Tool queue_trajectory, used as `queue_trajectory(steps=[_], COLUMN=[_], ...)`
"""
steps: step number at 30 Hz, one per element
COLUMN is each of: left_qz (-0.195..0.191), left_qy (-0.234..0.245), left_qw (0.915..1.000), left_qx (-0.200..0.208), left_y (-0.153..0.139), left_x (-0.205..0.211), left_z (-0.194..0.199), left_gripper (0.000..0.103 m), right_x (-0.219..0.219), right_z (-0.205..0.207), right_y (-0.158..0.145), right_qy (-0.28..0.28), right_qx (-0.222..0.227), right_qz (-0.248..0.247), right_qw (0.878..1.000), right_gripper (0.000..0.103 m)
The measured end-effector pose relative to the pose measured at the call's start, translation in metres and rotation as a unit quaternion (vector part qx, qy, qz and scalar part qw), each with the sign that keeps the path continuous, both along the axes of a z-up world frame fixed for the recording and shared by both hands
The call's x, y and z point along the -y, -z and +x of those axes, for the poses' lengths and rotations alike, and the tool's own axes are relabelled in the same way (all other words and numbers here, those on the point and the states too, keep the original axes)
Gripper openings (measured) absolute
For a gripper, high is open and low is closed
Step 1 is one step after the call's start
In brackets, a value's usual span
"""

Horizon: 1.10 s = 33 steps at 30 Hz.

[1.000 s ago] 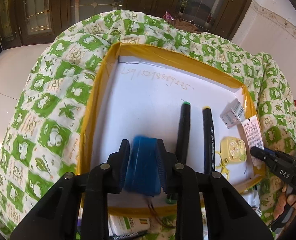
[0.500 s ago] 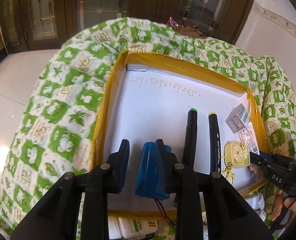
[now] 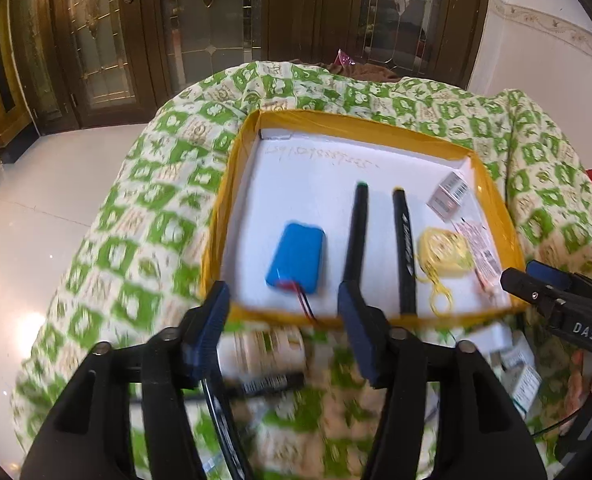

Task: Organize rigid objects
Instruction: 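Grasp the purple-capped black marker with the left tool while the right tool grasps a white bottle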

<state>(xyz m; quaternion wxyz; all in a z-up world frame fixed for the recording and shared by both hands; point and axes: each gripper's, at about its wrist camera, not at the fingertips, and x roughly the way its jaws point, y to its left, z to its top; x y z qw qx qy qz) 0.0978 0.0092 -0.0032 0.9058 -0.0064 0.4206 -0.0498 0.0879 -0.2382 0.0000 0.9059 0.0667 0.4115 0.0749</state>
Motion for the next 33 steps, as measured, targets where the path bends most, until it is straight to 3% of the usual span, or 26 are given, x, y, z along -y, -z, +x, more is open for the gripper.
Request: queue_trajectory(steps=[2,6,9,10,14,21,26,29,31,33], left_qz=[-0.013,-0.07,-0.112,-0.123,-0.159,-0.161,-0.218,-0.229,-0.214,-0.174], left_qy=[-0.002,-0.009,-0.031,-0.038,-0.049,-0.046,-0.077,-0.102,-0.117,-0.12], left_qw=[0.9999,0.9962,0.9921,0.9906,0.9832,0.9835,0.9706,0.9658,0.9668,0.9731], left_qx=[-0.002,-0.051,-0.045,-0.045,-0.074,-0.069,-0.066,-0.068,-0.077,-0.091], left_y=[0.005,0.026,0.023,0.023,0.034,0.033,0.032,0.033,0.035,0.038], left_x=[0.0,-0.01,-0.025,-0.029,-0.035,-0.033,-0.058,-0.07,-0.073,-0.068], left_z=[-0.013,-0.028,-0.032,-0.034,-0.034,-0.04,-0.043,-0.045,-0.045,-0.044], left_gripper=[0.068,0.069,0.07,0.074,0.076,0.076,0.076,0.076,0.076,0.076], right_x=[-0.003,-0.009,-0.01,-0.01,-0.007,-0.012,-0.013,-0.01,-0.01,-0.011], right_z=[-0.013,-0.034,-0.047,-0.05,-0.062,-0.07,-0.07,-0.068,-0.067,-0.068], right_y=[-0.003,-0.003,-0.003,-0.003,0.0,0.001,0.004,0.006,0.007,0.007], right_qy=[-0.001,-0.013,-0.015,-0.014,-0.005,-0.019,-0.02,-0.017,-0.016,-0.018], right_qx=[0.008,0.003,-0.001,-0.002,-0.005,-0.012,-0.018,-0.024,-0.026,-0.025], right_qz=[-0.001,0.001,0.002,0.001,0.0,-0.003,0.0,0.005,0.007,0.006], right_qw=[1.0,1.0,1.0,1.0,1.0,1.0,1.0,1.0,1.0,1.0], right_gripper=[0.068,0.069,0.07,0.073,0.077,0.077,0.077,0.077,0.077,0.077])
